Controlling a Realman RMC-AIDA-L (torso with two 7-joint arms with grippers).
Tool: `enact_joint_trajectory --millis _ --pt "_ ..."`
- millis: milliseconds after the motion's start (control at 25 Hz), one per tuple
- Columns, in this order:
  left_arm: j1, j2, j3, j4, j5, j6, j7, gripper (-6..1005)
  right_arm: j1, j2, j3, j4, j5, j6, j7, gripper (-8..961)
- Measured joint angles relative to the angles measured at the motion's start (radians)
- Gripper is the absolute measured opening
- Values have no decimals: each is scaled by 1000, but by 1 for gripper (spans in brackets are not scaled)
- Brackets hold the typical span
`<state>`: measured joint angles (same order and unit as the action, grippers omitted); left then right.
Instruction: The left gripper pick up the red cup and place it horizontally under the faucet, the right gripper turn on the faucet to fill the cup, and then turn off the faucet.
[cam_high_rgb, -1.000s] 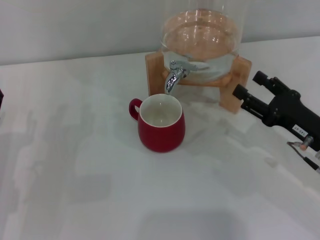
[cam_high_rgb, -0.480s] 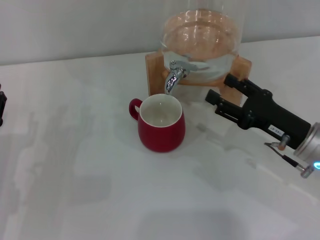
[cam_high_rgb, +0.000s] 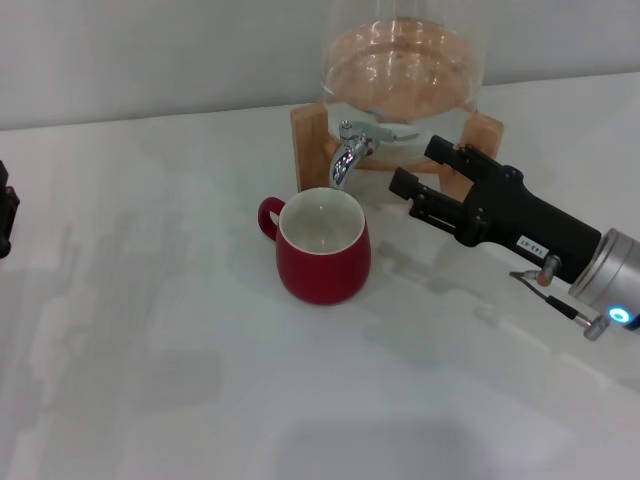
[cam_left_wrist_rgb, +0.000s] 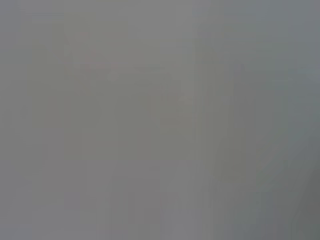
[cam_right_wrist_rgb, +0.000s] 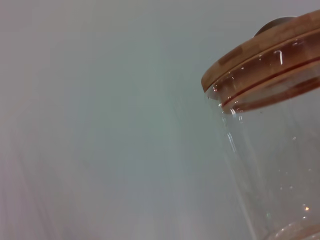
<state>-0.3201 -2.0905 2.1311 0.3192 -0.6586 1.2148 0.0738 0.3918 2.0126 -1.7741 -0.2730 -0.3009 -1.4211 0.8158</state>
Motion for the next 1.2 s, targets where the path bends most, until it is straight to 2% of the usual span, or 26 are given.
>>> enact_joint_trajectory --millis 1200 --pt "3 -2 24 -14 -5 -3 -1 672 64 2 -37 -1 0 24 15 851"
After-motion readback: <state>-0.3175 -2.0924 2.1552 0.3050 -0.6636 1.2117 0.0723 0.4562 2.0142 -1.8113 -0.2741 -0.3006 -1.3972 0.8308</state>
